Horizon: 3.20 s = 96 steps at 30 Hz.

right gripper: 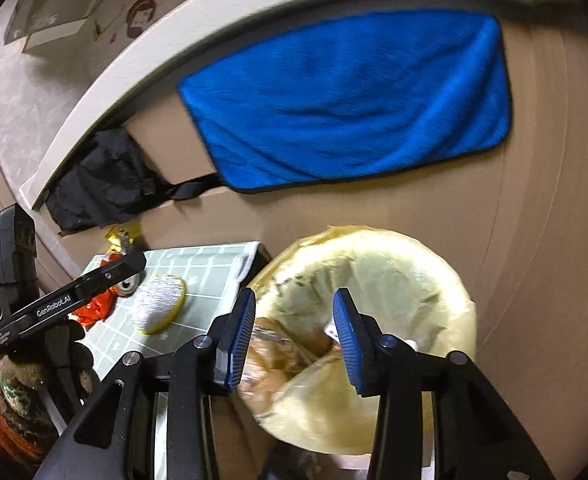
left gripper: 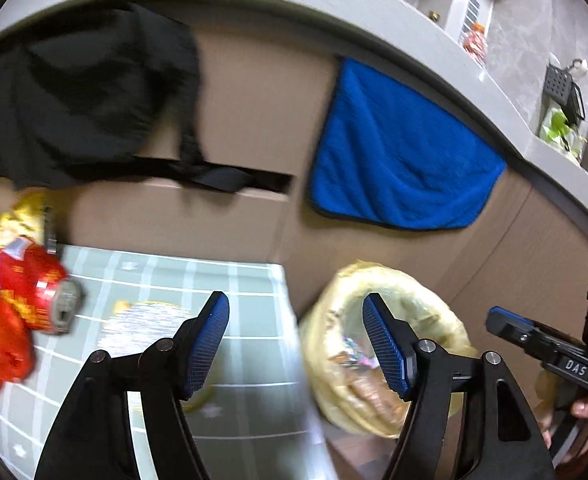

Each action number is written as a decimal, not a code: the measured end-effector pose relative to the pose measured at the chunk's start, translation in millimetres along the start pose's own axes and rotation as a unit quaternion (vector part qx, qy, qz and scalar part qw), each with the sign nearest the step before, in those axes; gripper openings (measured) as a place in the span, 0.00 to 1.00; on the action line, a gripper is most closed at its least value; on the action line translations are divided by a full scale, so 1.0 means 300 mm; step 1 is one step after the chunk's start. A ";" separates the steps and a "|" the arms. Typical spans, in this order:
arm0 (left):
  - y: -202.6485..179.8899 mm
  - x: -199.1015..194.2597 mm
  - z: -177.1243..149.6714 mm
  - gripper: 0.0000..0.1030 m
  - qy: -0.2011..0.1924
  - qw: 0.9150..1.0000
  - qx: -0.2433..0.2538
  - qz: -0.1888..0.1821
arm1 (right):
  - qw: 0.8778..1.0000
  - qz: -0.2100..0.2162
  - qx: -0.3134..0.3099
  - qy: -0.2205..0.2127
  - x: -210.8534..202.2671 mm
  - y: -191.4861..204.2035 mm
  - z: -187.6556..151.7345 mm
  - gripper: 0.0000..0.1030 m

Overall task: Collect trash
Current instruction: 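Move both tools back over the table toward the remaining trash, then grasp the red plastic bag with the left gripper while the right reaches toward the wrappers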

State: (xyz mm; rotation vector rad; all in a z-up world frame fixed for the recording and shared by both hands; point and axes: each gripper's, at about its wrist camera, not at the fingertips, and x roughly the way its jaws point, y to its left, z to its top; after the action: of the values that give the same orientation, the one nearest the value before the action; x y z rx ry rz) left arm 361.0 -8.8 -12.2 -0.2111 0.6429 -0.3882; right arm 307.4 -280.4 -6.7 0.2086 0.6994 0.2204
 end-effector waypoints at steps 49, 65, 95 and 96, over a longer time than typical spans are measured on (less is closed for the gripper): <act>0.922 -0.269 -0.148 0.73 -0.015 0.976 -0.185 0.116 | 0.985 0.094 -0.119 0.083 0.397 0.700 -0.094 0.37; 0.931 -0.253 -0.176 0.53 0.031 0.968 -0.243 0.048 | 0.975 0.119 -0.168 0.078 0.556 0.808 0.012 0.37; 0.971 -0.579 -0.248 0.52 -0.049 0.972 -0.213 0.092 | 0.938 0.191 -0.231 0.172 0.776 1.099 -0.017 0.05; 0.956 -0.584 -0.248 0.52 -0.050 0.972 -0.211 0.090 | 0.939 0.193 -0.231 0.168 0.741 1.089 -0.018 0.05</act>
State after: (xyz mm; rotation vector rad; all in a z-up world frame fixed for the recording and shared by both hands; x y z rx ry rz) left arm 268.7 318.6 -64.3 -0.5689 0.6342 -0.0605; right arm 426.8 92.4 -60.9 -0.1508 0.9208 0.8018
